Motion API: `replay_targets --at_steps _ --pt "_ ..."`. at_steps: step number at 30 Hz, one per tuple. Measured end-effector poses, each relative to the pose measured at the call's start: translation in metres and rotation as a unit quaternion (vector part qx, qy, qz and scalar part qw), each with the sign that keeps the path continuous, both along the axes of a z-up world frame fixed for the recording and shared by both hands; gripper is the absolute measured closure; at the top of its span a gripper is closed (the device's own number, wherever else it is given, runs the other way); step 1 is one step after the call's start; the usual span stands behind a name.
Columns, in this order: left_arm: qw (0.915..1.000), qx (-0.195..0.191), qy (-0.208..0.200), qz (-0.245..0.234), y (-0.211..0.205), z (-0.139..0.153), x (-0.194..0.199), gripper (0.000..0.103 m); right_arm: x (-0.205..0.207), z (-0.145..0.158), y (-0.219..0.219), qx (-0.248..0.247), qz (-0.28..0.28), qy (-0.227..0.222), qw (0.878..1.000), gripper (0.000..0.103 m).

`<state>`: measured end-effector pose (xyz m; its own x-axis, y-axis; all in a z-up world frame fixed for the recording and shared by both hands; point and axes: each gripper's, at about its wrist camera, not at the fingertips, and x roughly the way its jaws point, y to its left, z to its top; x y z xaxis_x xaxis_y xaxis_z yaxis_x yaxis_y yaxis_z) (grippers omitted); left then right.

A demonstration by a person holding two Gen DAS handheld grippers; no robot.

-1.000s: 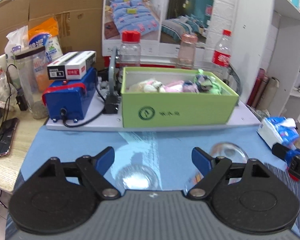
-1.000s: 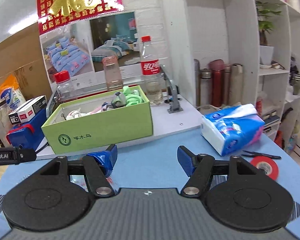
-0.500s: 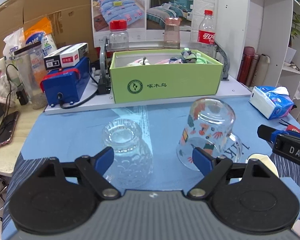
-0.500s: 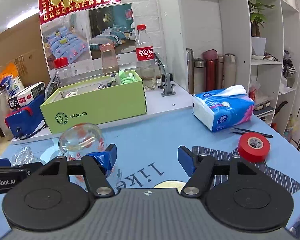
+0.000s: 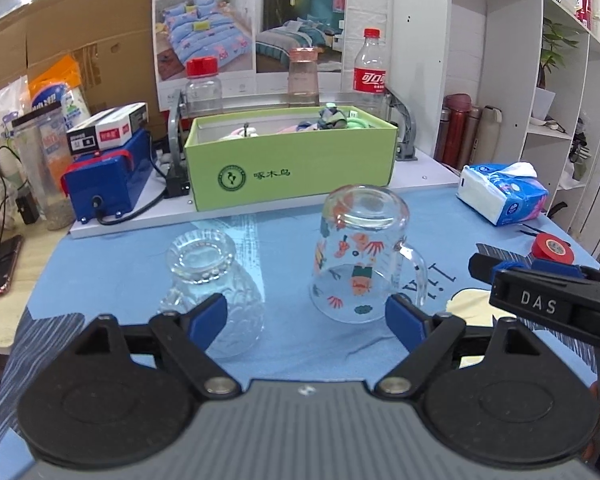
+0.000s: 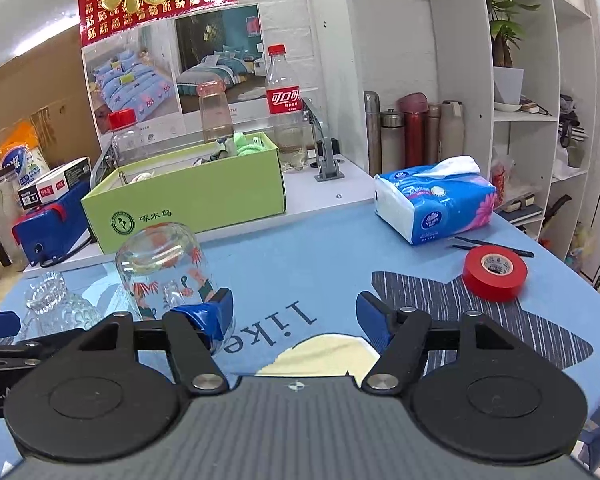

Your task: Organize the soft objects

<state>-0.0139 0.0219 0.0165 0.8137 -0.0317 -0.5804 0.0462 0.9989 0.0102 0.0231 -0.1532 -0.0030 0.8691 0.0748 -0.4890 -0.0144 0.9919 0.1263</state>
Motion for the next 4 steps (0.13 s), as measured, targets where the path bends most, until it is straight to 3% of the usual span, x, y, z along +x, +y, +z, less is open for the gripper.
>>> replay_targets --at_steps 4 --pt "0.9998 0.02 -0.001 0.009 -0.004 -0.0022 0.0002 0.016 -0.002 -0.0027 -0.0013 0.0 0.0 0.002 1.0 0.048"
